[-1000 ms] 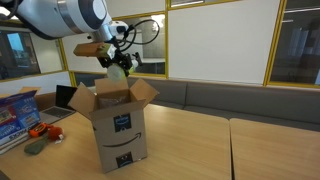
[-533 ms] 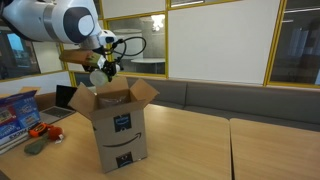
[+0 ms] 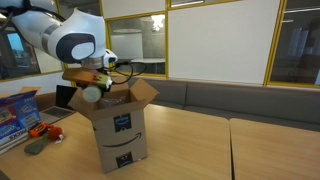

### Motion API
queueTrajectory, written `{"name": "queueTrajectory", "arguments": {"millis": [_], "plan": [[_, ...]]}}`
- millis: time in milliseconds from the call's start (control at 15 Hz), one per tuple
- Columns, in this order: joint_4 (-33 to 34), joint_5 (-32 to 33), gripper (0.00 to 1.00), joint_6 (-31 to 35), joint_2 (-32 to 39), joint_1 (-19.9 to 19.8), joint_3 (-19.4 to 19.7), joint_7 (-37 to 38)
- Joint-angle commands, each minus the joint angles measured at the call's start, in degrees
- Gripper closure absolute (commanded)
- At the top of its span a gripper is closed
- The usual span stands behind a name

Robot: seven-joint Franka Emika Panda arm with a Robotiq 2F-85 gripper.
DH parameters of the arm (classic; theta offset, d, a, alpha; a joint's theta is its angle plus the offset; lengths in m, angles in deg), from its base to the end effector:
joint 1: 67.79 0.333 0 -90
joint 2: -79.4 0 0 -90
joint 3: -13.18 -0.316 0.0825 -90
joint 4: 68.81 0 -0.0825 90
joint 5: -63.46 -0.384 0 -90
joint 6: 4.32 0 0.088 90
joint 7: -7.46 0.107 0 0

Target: Pick up the bottle from the table and put it in the box

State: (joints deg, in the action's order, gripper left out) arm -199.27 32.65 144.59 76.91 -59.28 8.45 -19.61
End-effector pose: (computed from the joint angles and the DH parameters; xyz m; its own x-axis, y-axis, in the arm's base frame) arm 0.5288 0.1141 0.4103 0.8843 0.2098 0.4170 0.3286 -0.9143 -0.2368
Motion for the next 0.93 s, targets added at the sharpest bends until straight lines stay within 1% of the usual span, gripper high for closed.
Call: {"name": "queueTrajectory", "arguments": {"millis": [0,267,533,600,667,733,867], "plan": [[0.5,0.8,0.54,-1.9,0.6,-1.3,0.9,-5.8],[0.7,3.6,0.54,-1.6,3.2,-3.3,1.4,-8.0],[0.6,6.4,0.54,-1.1,5.4,-4.9,1.1,-7.4],[0.5,7.1,0.07,-1.0,5.8,-5.2,1.0,-7.3],[0.4,7.7,0.06,-0.9,6.1,-5.5,0.9,-7.0],[0.4,8.1,0.01,-0.8,6.2,-5.7,0.9,-7.0],[0.6,8.8,0.00,-0.9,6.0,-6.0,0.9,-6.8]]}}
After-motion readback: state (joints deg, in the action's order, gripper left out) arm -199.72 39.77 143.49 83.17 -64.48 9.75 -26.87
